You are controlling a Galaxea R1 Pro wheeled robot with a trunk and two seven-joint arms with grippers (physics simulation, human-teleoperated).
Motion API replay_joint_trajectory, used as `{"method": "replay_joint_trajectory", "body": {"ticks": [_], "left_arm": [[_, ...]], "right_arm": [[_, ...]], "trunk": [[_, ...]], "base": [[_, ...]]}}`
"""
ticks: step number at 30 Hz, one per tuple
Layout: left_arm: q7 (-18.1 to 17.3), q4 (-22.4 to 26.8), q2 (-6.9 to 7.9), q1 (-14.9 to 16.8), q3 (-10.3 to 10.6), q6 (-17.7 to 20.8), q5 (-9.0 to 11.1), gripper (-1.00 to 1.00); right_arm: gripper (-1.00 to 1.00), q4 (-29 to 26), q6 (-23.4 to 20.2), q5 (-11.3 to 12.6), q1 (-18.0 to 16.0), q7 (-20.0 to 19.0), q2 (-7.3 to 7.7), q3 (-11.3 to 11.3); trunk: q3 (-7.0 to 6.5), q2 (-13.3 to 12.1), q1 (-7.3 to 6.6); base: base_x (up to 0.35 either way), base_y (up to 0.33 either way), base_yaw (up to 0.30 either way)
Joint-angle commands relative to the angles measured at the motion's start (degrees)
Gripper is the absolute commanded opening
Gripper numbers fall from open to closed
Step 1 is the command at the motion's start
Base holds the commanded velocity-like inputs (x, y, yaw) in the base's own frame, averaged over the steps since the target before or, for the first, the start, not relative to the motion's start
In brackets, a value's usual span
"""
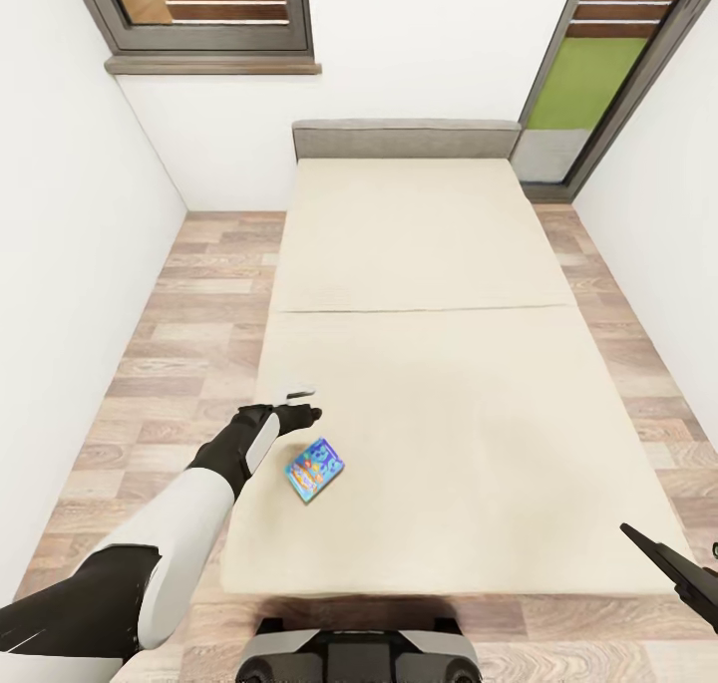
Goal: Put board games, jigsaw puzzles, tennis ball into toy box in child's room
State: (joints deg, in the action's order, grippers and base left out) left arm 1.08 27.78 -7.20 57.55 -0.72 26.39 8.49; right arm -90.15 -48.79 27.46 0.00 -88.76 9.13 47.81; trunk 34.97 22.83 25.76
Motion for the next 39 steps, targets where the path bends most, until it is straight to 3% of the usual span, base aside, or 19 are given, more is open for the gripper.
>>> {"method": "replay_joint_trajectory", "body": {"ticks": [1, 39], "left_arm": [[0.1, 0.1, -0.02, 0.0, -0.1, 0.3, 0.5, 1.0], [1.4, 1.0, 0.03, 0.4, -0.1, 1.2, 0.6, 1.0]], "right_arm": [[1.0, 0.0, -0.6, 0.1, 0.0, -0.1, 0.02, 0.0], [1.0, 0.0, -0.5, 0.0, 0.0, 0.0, -0.06, 0.0]], "trunk": [[0.16, 0.1, 0.03], [3.73, 0.1, 0.03]], "base": [[0.0, 0.0, 0.0], [0.0, 0.0, 0.0]]}}
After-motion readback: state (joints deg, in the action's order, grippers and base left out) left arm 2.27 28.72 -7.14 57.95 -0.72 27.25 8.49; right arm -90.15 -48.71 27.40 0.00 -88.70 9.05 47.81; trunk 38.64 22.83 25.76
